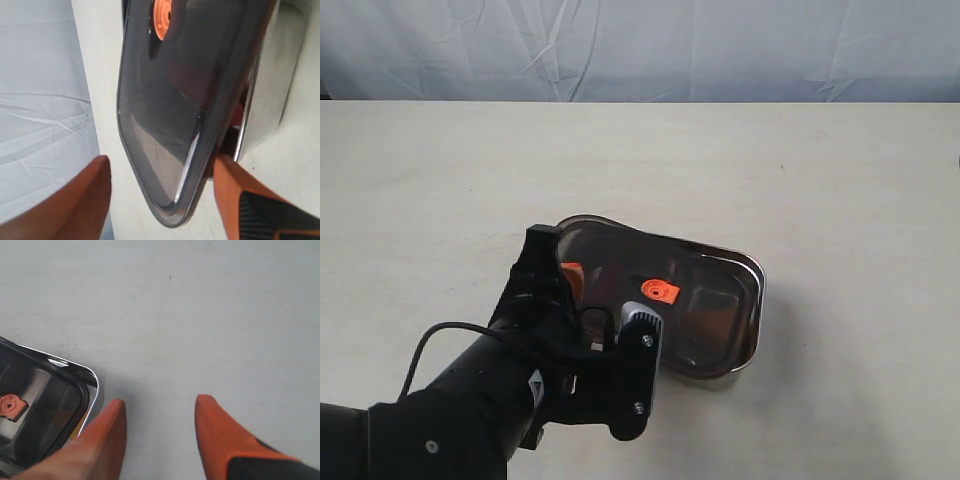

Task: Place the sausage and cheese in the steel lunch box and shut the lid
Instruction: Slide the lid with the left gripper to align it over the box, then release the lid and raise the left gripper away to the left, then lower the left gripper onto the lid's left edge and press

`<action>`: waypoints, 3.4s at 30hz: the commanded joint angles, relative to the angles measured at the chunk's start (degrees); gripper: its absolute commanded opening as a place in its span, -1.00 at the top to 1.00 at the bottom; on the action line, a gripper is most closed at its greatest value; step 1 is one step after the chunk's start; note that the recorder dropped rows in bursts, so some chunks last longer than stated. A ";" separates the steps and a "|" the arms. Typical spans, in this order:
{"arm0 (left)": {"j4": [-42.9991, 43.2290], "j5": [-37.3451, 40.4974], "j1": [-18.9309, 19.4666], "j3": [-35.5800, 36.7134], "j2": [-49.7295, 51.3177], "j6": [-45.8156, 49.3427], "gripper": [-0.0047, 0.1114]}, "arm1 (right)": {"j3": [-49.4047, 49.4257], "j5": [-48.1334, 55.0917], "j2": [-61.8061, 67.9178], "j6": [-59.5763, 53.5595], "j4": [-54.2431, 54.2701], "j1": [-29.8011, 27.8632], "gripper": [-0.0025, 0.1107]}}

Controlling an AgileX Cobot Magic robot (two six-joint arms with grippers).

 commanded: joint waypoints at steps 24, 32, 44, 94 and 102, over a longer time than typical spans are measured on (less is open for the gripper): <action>-4.98 17.01 4.54 0.06 -10.18 -8.46 0.93 | 0.00 -0.10 -0.32 0.00 0.60 -0.04 0.19; -20.73 7.73 18.55 -5.24 -16.68 -9.96 0.91 | 0.00 0.25 -0.32 0.00 0.93 -0.04 0.19; -50.33 -6.00 40.27 -12.77 -15.93 9.18 0.91 | 0.00 2.00 -0.32 0.00 2.10 -0.04 0.19; -80.56 -16.34 42.40 -13.41 0.15 29.34 0.92 | 0.00 1.85 -0.32 0.00 1.62 -0.04 0.19; -81.65 -16.79 41.94 -13.41 0.15 29.34 0.92 | 0.00 1.85 -0.32 0.00 1.62 -0.04 0.19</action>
